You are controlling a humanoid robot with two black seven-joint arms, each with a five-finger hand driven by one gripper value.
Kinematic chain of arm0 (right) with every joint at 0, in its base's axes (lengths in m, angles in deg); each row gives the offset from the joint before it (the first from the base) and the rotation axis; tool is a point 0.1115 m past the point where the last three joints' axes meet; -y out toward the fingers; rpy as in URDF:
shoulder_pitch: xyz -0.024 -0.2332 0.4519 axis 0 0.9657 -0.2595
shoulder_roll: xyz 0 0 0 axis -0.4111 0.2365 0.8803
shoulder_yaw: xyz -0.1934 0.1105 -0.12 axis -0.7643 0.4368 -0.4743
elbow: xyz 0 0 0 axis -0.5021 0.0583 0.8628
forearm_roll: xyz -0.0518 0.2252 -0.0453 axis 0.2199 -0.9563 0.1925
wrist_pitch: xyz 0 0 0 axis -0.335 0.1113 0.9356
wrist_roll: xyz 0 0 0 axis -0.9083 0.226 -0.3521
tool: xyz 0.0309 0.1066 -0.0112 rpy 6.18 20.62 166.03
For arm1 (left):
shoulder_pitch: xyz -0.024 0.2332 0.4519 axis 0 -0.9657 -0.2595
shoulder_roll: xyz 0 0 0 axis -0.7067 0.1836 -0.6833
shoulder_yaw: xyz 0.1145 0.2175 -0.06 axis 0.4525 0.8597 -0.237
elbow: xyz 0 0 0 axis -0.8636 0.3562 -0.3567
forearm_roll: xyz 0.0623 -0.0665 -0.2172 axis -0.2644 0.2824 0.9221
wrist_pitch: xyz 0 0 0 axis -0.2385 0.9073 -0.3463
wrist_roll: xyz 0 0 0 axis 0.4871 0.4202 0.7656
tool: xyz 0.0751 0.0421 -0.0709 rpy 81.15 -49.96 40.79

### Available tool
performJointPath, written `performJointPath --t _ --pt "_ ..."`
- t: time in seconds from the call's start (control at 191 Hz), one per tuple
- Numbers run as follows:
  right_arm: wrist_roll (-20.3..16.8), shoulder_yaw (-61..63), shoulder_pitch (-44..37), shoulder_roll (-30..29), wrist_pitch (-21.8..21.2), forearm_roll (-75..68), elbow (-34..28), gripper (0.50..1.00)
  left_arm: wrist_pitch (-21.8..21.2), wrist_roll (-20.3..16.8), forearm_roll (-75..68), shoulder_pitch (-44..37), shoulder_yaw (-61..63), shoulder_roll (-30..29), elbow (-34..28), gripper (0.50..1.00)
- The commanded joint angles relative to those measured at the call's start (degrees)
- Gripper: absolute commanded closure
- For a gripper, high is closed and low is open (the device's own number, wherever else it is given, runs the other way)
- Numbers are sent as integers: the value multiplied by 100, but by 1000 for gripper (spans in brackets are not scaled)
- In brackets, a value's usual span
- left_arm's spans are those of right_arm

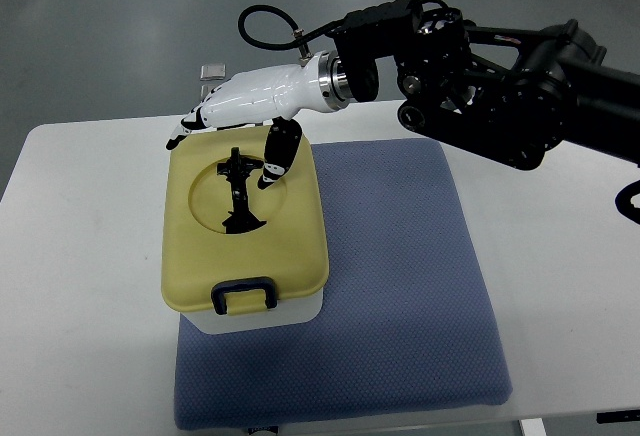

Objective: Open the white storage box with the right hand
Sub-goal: 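Lower the right hand and close its fingers around the black lid handle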

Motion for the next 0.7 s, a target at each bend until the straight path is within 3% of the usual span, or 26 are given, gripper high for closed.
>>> performJointPath --t 0.0,0.089,0.209,0.246,0.256,0.282,0.288,0.293,0.314,0.382,0.695 --pt "0 -2 67 -19 31 7 0 581 0 0 2 1 0 0 -4 500" --pt "0 -2 85 -28 110 -2 0 587 0 0 2 1 0 0 -12 500" --pt "9 -2 103 -37 189 -2 0 652 0 0 -6 1 0 0 -4 500" --pt "9 -2 120 -37 198 7 0 721 0 0 2 1 0 0 -4 500" --pt "9 -2 120 -37 198 7 0 722 0 0 2 1 0 0 -4 500" --pt "9 -2 138 -37 224 7 0 821 0 0 2 1 0 0 -12 500" --pt "9 -2 138 -37 224 7 0 822 0 0 2 1 0 0 -12 500" --pt "9 -2 138 -37 233 7 0 856 0 0 2 1 0 0 -4 500" --pt "18 -11 155 -37 260 7 0 905 0 0 2 1 0 0 -12 500" --pt "44 -11 191 -46 286 7 0 1000 0 0 2 1 0 0 -12 500" --pt "132 42 138 -28 391 -2 -9 1000 0 0 2 -8 0 0 -12 500"
